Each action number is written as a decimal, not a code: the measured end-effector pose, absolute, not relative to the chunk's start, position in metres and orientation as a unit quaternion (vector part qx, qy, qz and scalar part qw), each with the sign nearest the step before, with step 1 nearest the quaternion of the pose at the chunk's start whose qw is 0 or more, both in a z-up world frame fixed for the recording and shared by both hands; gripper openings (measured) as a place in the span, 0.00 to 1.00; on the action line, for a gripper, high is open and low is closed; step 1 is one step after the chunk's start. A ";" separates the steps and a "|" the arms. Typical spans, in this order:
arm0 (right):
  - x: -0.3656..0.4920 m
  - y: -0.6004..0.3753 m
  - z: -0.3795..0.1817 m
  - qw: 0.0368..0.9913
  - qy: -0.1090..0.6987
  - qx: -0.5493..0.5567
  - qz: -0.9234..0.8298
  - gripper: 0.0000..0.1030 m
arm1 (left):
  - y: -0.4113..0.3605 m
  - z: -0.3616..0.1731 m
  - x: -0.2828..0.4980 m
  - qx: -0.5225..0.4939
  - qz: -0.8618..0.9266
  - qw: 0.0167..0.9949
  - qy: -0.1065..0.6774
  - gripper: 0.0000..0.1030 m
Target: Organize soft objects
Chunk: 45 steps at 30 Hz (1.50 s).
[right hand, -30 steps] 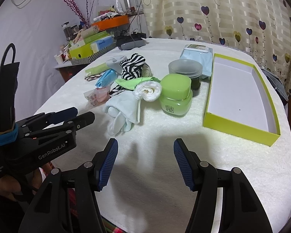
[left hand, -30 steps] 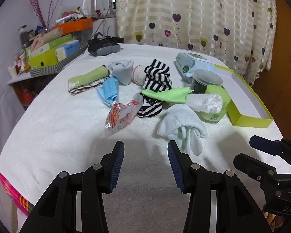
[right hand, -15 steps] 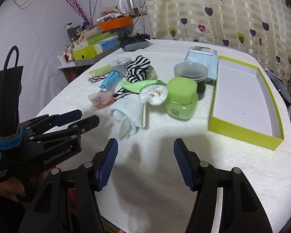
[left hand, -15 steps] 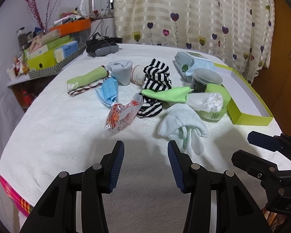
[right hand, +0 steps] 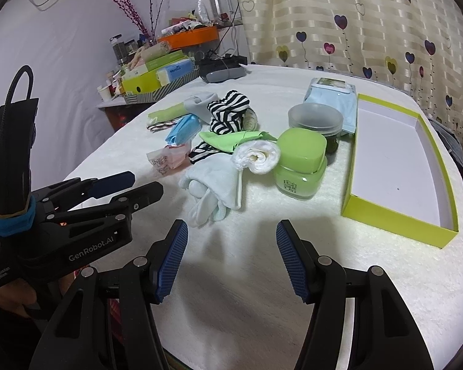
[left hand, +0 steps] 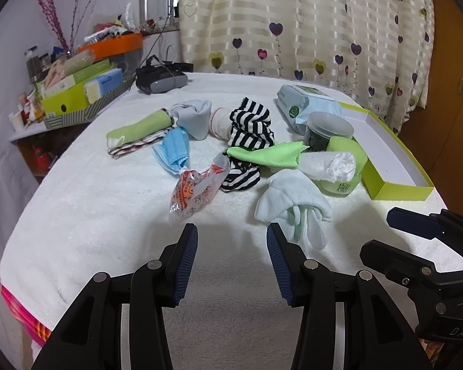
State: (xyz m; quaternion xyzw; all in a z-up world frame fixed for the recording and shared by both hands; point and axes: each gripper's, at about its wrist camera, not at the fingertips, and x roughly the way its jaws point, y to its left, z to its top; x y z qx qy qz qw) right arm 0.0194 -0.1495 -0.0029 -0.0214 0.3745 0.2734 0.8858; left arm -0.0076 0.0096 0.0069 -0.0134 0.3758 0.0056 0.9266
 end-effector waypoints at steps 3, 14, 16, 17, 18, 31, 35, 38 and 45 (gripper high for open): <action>0.019 -0.149 -0.002 0.886 0.370 -0.021 0.278 0.59 | 0.011 0.008 -0.007 -0.018 0.003 0.928 0.373 0.44; 0.025 -0.150 -0.004 0.882 0.380 -0.009 0.280 0.59 | 0.022 0.008 -0.005 -0.037 -0.004 0.928 0.370 0.44; 0.026 -0.148 -0.004 0.881 0.380 -0.012 0.282 0.59 | 0.022 0.008 -0.005 -0.036 -0.004 0.928 0.371 0.44; 0.026 -0.148 -0.004 0.881 0.379 -0.012 0.283 0.59 | 0.023 0.008 -0.004 -0.036 -0.003 0.928 0.371 0.44; 0.026 -0.147 -0.004 0.880 0.380 -0.012 0.284 0.59 | 0.024 0.008 -0.004 -0.037 -0.003 0.928 0.371 0.44; 0.035 -0.138 -0.009 0.876 0.387 -0.014 0.287 0.59 | 0.036 0.006 0.003 -0.045 0.007 0.928 0.371 0.44; 0.040 -0.133 -0.010 0.874 0.391 -0.016 0.289 0.59 | 0.040 0.005 0.004 -0.047 0.009 0.928 0.370 0.44; 0.044 -0.129 -0.012 0.872 0.394 -0.016 0.292 0.59 | 0.043 0.004 0.006 -0.048 0.011 0.928 0.370 0.44; 0.053 -0.120 -0.017 0.868 0.400 -0.016 0.295 0.59 | 0.054 0.005 0.011 -0.051 0.009 0.931 0.362 0.44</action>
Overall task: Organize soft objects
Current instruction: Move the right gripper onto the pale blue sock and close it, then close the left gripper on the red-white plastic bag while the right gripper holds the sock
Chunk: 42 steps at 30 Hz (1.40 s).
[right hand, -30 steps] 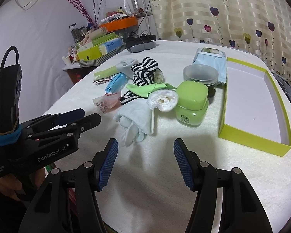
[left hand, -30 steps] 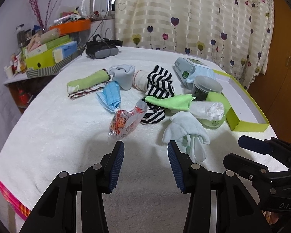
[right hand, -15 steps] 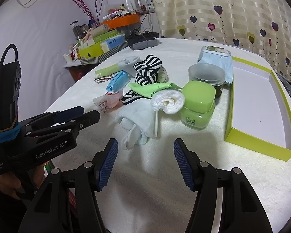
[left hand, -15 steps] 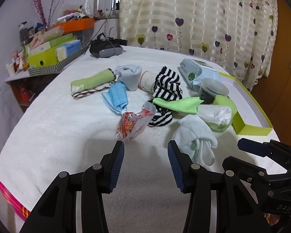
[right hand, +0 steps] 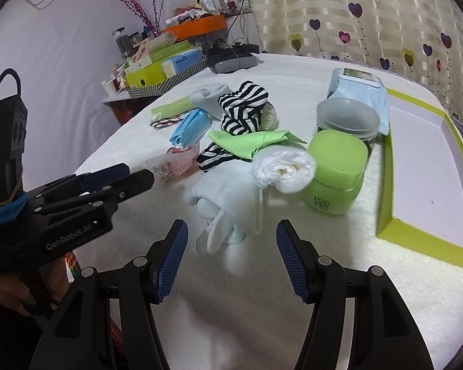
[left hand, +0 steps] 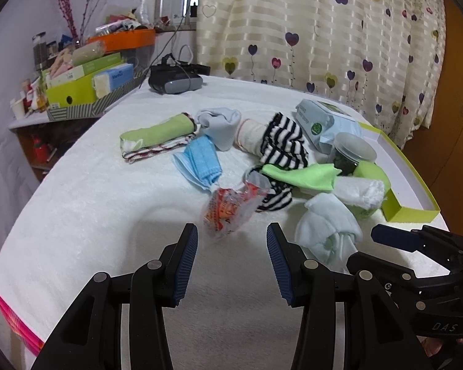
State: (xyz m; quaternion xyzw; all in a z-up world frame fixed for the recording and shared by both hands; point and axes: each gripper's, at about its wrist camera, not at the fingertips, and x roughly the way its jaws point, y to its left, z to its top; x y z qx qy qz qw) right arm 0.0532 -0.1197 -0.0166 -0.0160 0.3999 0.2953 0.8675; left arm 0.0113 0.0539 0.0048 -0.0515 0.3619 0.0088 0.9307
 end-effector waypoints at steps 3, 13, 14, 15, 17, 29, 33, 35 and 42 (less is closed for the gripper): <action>0.056 -0.116 -0.019 0.865 0.403 -0.017 0.298 0.59 | 0.060 0.004 0.015 -0.055 0.008 0.931 0.360 0.45; 0.072 -0.109 -0.027 0.862 0.410 -0.005 0.299 0.59 | 0.064 -0.003 0.034 -0.061 -0.022 0.928 0.367 0.52; 0.073 -0.108 -0.028 0.861 0.411 -0.004 0.299 0.59 | 0.063 -0.004 0.037 -0.061 -0.023 0.927 0.368 0.52; 0.075 -0.108 -0.028 0.861 0.412 -0.003 0.300 0.59 | 0.063 -0.005 0.039 -0.061 -0.025 0.927 0.369 0.52; 0.077 -0.107 -0.029 0.860 0.412 0.000 0.302 0.59 | 0.063 -0.010 0.045 -0.062 -0.028 0.924 0.375 0.52; 0.081 -0.103 -0.033 0.857 0.408 0.005 0.314 0.35 | 0.062 -0.029 0.066 -0.070 -0.032 0.914 0.399 0.51; 0.081 -0.106 -0.032 0.857 0.405 0.012 0.320 0.33 | 0.061 -0.030 0.066 -0.067 -0.030 0.913 0.400 0.36; 0.080 -0.106 -0.031 0.857 0.402 0.012 0.324 0.33 | 0.060 -0.029 0.065 -0.066 -0.031 0.915 0.398 0.33; 0.070 -0.110 -0.025 0.858 0.389 0.015 0.336 0.33 | 0.058 -0.016 0.050 -0.061 -0.021 0.924 0.376 0.29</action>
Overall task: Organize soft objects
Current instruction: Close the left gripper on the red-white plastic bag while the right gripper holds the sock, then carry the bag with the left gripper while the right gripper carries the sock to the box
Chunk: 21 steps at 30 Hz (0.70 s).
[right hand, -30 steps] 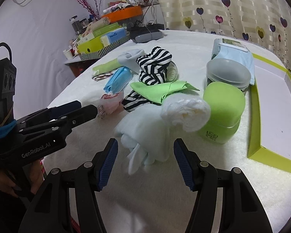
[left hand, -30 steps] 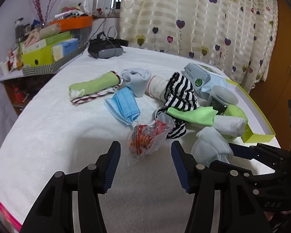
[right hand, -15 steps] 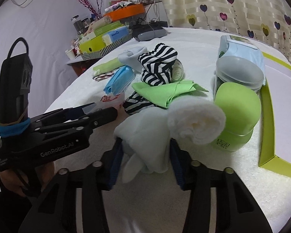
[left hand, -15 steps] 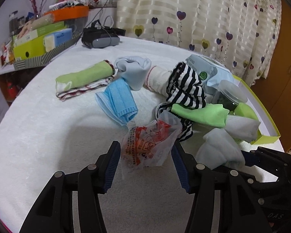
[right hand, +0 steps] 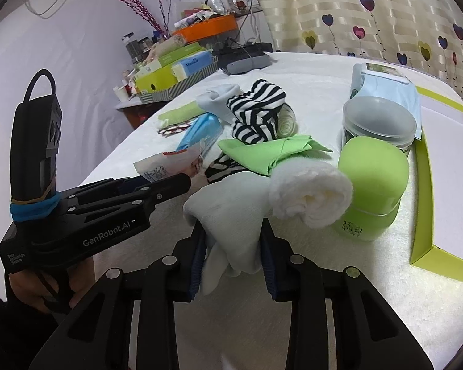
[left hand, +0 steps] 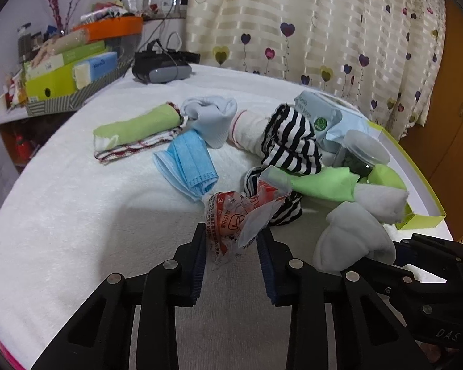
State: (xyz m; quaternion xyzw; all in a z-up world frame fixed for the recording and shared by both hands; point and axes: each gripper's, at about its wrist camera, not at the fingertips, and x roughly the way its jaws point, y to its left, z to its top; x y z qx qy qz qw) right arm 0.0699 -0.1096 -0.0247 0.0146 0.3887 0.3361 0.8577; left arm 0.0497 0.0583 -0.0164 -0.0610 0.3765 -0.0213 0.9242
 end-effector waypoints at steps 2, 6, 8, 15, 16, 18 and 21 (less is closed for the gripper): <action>0.066 -0.112 -0.021 0.859 0.382 0.016 0.340 0.33 | 0.057 -0.011 0.044 -0.060 -0.020 0.927 0.370 0.29; 0.057 -0.118 -0.010 0.865 0.364 0.020 0.344 0.33 | 0.051 0.002 0.033 -0.055 -0.020 0.932 0.358 0.29; 0.052 -0.121 -0.004 0.869 0.355 0.022 0.345 0.33 | 0.048 0.008 0.029 -0.054 -0.019 0.934 0.351 0.29; 0.043 -0.140 0.010 0.883 0.331 0.028 0.333 0.33 | 0.028 0.026 0.018 -0.045 -0.031 0.941 0.334 0.29; 0.043 -0.143 0.012 0.885 0.329 0.029 0.329 0.33 | 0.023 0.028 0.018 -0.043 -0.034 0.941 0.333 0.29; 0.042 -0.152 0.014 0.888 0.326 0.032 0.321 0.33 | 0.014 0.030 0.018 -0.040 -0.043 0.942 0.332 0.29; 0.042 -0.166 0.016 0.895 0.323 0.037 0.307 0.33 | 0.002 0.032 0.020 -0.037 -0.054 0.941 0.331 0.29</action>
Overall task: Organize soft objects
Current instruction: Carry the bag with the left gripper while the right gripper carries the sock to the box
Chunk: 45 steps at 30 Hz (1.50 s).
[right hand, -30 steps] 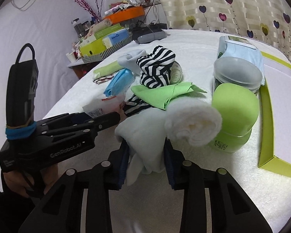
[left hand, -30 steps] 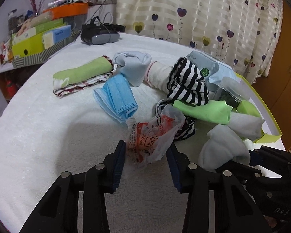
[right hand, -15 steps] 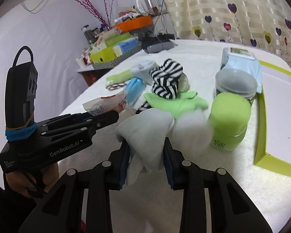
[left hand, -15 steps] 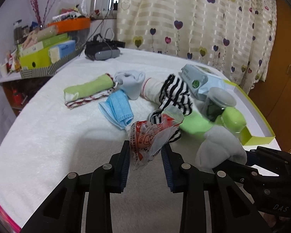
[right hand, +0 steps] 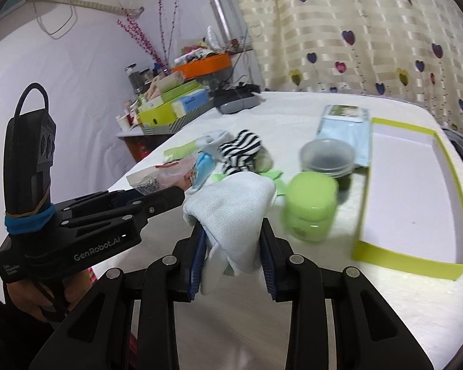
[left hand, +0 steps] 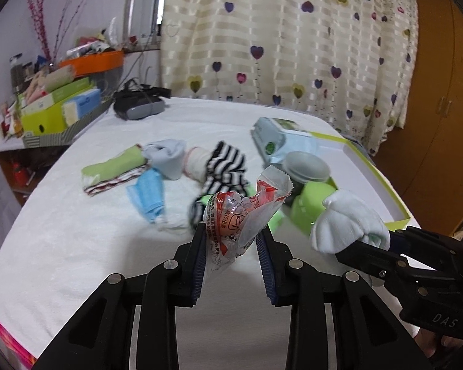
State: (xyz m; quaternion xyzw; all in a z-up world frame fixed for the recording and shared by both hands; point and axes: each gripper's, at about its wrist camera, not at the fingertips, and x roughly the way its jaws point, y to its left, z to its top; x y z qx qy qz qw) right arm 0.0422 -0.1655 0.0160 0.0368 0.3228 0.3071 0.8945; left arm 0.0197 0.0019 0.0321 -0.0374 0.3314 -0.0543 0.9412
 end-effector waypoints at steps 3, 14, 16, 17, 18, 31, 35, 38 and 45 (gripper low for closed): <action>0.043 -0.181 0.019 0.901 0.319 0.042 0.291 0.33 | -0.011 0.034 0.023 -0.034 -0.067 0.941 0.331 0.29; 0.059 -0.239 0.024 0.919 0.308 0.069 0.235 0.33 | -0.071 0.048 0.047 -0.012 -0.116 0.939 0.323 0.29; 0.062 -0.250 0.026 0.922 0.307 0.073 0.226 0.33 | -0.082 0.051 0.053 -0.009 -0.126 0.938 0.323 0.29; 0.064 -0.256 0.027 0.923 0.306 0.074 0.220 0.33 | -0.088 0.052 0.056 -0.007 -0.130 0.937 0.323 0.29; 0.067 -0.262 0.027 0.925 0.306 0.076 0.213 0.33 | -0.094 0.054 0.058 -0.005 -0.135 0.937 0.321 0.29; 0.109 -0.306 0.019 0.928 0.332 0.072 0.155 0.33 | -0.151 0.043 0.103 0.008 -0.166 0.922 0.350 0.29; 0.119 -0.313 0.007 0.923 0.350 0.070 0.145 0.33 | -0.163 0.034 0.114 0.021 -0.175 0.917 0.359 0.29; 0.125 -0.316 -0.001 0.919 0.360 0.069 0.141 0.33 | -0.172 0.025 0.121 0.024 -0.186 0.910 0.371 0.29; 0.135 -0.323 -0.009 0.918 0.368 0.071 0.129 0.36 | -0.183 0.012 0.135 0.027 -0.200 0.901 0.385 0.34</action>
